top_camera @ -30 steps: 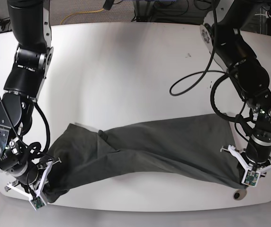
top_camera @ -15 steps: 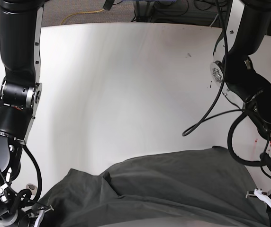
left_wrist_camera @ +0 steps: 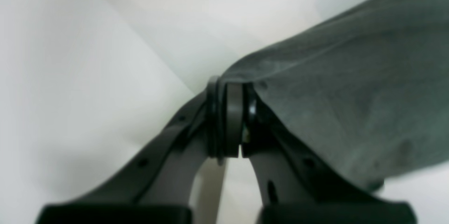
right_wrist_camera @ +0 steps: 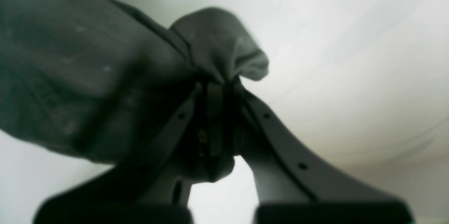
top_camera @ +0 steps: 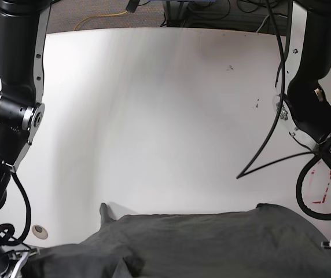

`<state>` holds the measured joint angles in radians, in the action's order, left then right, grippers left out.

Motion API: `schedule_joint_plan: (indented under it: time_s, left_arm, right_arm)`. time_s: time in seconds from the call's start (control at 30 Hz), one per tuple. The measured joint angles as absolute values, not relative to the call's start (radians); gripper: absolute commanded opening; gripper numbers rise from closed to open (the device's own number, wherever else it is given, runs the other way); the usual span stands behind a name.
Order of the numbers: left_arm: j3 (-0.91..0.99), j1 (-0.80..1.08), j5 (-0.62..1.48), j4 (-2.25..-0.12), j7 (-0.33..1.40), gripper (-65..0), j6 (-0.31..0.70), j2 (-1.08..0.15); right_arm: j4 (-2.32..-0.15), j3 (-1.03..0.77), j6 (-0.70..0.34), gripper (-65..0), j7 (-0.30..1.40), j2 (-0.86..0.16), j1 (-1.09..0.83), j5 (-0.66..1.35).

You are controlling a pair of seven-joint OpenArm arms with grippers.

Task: Fold the T-shirt properly
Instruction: 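Lift the shirt with both grippers and swing it away from the base, then lay the shirt flat by pulling both grippers back toward the base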

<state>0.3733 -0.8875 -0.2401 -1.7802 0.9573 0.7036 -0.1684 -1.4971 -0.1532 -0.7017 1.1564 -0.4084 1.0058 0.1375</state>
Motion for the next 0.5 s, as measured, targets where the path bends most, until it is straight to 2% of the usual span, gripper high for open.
schedule_joint_plan:
  time_s: [0.5]
  left_arm:
    - [0.378, -0.399, -0.239, -1.975, 0.956, -65.0, 0.708, -0.159]
  right_arm:
    - [-1.657, -0.355, -0.700, -65.0, 1.163, -0.321, 0.511, 0.129]
